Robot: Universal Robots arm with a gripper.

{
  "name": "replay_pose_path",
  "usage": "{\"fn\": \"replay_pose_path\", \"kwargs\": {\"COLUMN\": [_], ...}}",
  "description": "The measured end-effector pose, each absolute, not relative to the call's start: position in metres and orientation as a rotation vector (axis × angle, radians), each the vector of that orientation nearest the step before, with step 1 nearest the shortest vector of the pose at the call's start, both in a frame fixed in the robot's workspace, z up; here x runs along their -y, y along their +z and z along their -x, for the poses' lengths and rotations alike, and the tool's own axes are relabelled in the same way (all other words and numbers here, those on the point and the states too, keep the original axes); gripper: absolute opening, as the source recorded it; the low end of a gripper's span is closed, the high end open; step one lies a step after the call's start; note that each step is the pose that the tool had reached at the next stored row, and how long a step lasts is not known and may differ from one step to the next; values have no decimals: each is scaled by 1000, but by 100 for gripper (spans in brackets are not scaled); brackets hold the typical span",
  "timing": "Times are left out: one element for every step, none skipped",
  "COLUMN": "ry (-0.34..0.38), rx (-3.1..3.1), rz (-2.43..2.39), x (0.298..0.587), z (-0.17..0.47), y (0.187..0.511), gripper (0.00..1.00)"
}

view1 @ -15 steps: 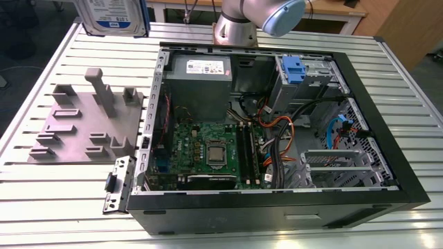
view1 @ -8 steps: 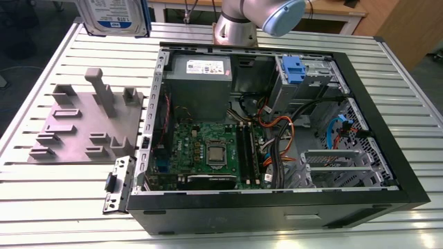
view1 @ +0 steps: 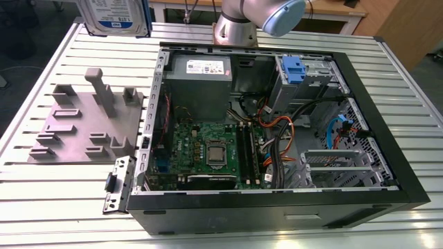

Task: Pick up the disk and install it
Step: 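Pick up the disk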

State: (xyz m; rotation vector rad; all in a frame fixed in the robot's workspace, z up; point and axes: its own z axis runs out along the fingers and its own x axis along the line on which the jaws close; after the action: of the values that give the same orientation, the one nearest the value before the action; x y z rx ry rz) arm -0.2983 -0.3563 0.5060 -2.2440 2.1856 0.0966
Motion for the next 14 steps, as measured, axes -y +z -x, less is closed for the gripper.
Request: {"fn": "replay_pose_path", "kwargs": {"ry": [97,97,97,97,97,97,97,97,97,97,97,97,97,97], "rx": [-2186,-2186,-2186,-2186,-2186,-2186,-2186,-2186,-2186,-2186,-2186,-2185,-2186,-2186], "rz": [2244,2244,2244,2244,2244,2244,2244,2244,2244,2244,2244,2244,2244,2244], "x": [356,356,356,356,356,356,356,356,356,356,356,356,356,356], "z": [298,298,298,298,297,297,297,296,296,296,296,296,295,295], "y": [506,506,506,506,506,506,506,506,506,506,506,506,506,506], "gripper": [37,37,37,37,37,37,37,37,37,37,37,37,37,37]}}
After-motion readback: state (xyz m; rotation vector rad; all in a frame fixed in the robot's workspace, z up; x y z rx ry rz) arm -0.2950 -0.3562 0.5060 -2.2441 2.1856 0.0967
